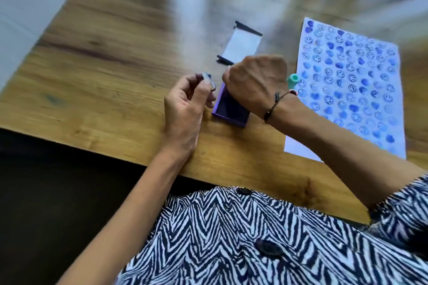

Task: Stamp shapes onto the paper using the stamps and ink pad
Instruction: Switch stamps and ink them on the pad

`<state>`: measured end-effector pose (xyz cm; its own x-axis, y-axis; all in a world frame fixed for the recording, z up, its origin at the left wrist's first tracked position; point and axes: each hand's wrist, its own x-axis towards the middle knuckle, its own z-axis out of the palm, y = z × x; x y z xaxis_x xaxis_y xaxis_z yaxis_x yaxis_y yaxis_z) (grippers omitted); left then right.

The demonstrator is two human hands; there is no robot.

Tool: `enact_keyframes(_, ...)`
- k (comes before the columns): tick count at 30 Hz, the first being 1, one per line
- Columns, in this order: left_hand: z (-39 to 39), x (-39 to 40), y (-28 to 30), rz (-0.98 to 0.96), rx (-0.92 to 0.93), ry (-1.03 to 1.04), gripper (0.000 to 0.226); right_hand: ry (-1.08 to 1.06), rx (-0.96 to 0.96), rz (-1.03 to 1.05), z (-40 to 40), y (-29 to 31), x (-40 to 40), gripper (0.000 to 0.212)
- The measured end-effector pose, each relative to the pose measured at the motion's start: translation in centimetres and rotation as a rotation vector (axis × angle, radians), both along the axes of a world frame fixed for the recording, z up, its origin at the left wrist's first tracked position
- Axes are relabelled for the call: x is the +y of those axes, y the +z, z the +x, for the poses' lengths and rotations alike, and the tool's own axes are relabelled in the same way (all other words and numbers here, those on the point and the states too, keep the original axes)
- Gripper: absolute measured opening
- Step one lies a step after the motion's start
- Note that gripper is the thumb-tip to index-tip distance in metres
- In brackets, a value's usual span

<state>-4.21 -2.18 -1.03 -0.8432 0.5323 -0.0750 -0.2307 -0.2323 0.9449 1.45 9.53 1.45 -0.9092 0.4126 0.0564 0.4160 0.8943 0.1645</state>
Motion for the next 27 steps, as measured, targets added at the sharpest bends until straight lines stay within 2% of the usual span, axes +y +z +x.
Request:
enact_keyframes(2, -0.1, 0.2, -0.2, -0.001, 0.009, 0.016, 0.006, -0.114, 0.056, 0.067, -0.2, 1.6, -1.1, 0.032)
enact_keyframes(3, -0.2, 0.2, -0.4, -0.013, 0.013, 0.031, 0.005, -0.100, 0.065, 0.051, 0.5, 1.7, -1.5, 0.033)
enact_keyframes(5, -0.5, 0.3, -0.4, -0.025, 0.023, 0.050, 0.004, 0.059, -0.012, -0.122, 2.0, 0.1, -1.4, 0.028)
enact_keyframes(6, -0.4, 0.4, -0.4, -0.027, 0.025, 0.044, 0.004, 0.107, -0.067, -0.192, 2.4, -0.3, -1.3, 0.035)
enact_keyframes(8, -0.4, 0.5, -0.5, -0.031, 0.029, 0.013, 0.004, 0.104, -0.039, -0.057, 2.0, -0.4, -1.7, 0.055)
enact_keyframes(10, -0.6, 0.6, -0.5, -0.031, 0.038, 0.002, 0.004, -0.068, 0.022, -0.053, 1.2, 1.0, -2.7, 0.046)
enact_keyframes(12, -0.6, 0.5, -0.6, -0.029, 0.040, 0.008, 0.005, -0.089, 0.083, -0.089, 1.1, 1.2, -3.0, 0.041)
enact_keyframes(17, -0.6, 0.6, -0.7, -0.033, 0.043, -0.012, 0.005, -0.210, 0.025, 0.017, 1.6, 1.6, -3.8, 0.043)
enact_keyframes(20, -0.6, 0.5, -0.7, -0.014, 0.029, -0.015, 0.006, -0.123, 0.110, -0.056, 1.9, 0.9, -3.8, 0.045)
enact_keyframes(23, -0.7, 0.5, -0.7, -0.016, 0.028, -0.018, 0.005, -0.201, 0.055, 0.076, 1.8, 1.4, -3.8, 0.046)
enact_keyframes(27, -0.6, 0.6, -0.5, -0.001, 0.023, -0.022, 0.006, -0.085, 0.073, 0.030, 1.7, 1.0, -3.1, 0.053)
